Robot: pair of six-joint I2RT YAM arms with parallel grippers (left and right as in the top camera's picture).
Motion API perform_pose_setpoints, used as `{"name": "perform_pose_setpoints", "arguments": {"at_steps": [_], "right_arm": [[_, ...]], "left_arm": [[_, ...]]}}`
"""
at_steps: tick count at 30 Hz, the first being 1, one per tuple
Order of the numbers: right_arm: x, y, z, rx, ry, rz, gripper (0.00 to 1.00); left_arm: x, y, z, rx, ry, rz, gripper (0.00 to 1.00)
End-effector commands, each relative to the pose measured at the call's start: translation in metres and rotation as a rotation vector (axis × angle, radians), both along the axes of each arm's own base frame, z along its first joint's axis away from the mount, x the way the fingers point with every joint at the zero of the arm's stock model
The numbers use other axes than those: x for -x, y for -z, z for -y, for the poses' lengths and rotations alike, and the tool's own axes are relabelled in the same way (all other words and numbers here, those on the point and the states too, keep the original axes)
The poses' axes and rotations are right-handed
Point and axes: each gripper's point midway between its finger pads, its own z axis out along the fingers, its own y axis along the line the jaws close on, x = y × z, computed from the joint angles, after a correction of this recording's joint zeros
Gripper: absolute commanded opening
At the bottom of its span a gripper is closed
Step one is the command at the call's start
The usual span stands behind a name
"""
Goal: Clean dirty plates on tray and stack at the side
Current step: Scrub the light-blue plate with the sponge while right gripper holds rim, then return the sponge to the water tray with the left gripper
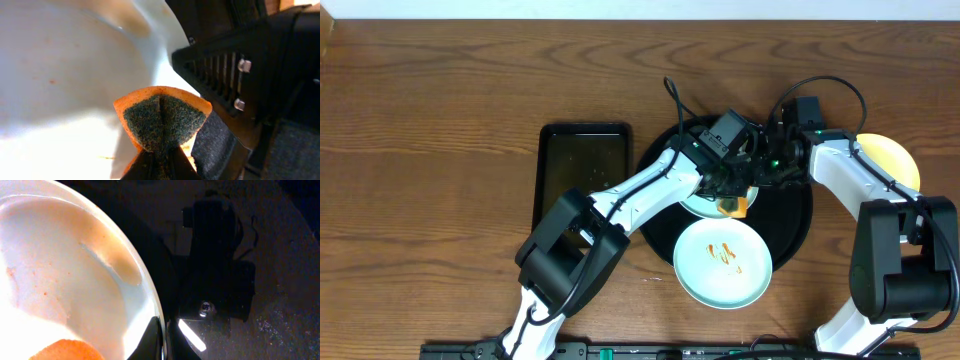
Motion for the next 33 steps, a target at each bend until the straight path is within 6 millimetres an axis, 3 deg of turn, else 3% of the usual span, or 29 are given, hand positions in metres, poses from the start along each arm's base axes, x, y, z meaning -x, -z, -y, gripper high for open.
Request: {"name": "perform_pose_setpoints", "arguments": {"at_steps": [1, 12, 19, 23, 27, 33], "right_arm": [[0.005, 0.007, 0.006, 0.021, 0.022, -0.028, 0.01], [0.005, 0.007, 0.006, 0.020, 0.022, -0.029, 0.01], [0.006, 0.007, 0.006, 0.021, 0.022, -0.031, 0.01], [0.005, 0.007, 0.006, 0.021, 0.022, -0.030, 0.01], [0.005, 0.007, 0.006, 0.022, 0.022, -0.030, 0.01], [0.003, 0.007, 0.007, 0.026, 0.026, -0.022, 0.01]], "left_arm": [[-0.003, 0.008, -0.006, -0.032, -0.020, 0.003, 0.08], [-0.002, 0.033, -0.018, -0.069, -0.089, -0.005, 0.08], [-0.039, 0.042, -0.072, -0.263, -0.155, 0.130, 0.08], [-0.062, 0.032, -0.096, -0.261, -0.197, 0.152, 0.07], [-0.081, 0.007, -0.116, -0.223, -0.225, 0.183, 0.07], [-0.074, -0.036, -0.133, -0.143, -0.208, 0.151, 0.07]]}}
